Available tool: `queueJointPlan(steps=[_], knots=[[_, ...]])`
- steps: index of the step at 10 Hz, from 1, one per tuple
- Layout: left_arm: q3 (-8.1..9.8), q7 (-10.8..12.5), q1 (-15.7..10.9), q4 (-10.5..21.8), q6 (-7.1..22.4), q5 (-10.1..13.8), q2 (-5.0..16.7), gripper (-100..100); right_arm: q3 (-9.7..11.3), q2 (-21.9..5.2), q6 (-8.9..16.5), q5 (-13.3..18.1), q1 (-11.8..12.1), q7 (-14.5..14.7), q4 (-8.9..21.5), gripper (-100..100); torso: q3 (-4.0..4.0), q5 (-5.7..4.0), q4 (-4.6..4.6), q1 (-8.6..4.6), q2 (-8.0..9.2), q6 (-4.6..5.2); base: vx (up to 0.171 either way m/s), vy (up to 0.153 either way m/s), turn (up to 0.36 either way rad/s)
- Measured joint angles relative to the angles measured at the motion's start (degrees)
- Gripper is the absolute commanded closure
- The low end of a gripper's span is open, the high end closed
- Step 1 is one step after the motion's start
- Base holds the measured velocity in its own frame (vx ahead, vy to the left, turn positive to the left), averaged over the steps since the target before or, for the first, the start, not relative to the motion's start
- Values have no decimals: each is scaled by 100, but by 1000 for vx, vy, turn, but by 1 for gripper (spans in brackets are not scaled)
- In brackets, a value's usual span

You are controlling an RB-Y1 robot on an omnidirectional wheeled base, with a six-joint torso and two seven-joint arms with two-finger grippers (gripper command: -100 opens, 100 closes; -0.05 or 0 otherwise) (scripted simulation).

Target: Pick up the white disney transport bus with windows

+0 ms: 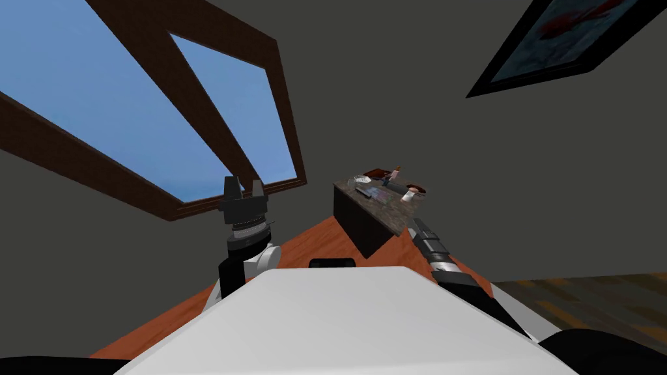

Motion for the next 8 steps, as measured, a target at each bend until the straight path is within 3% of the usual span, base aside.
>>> queueJointPlan(steps=[2, 8], knots=[[0, 0, 0, 0, 0, 0, 0, 0, -19, -224, 37, -69, 332, 50, 31, -100, -2, 0, -1, 2, -3, 1, -39, -12, 395], [1, 0, 2, 0, 0, 0, 0, 0, -89, -1063, 256, -249, 1216, 221, 320, -100, -14, -1, -5, -3, -24, 7, 1, -14, 265]])
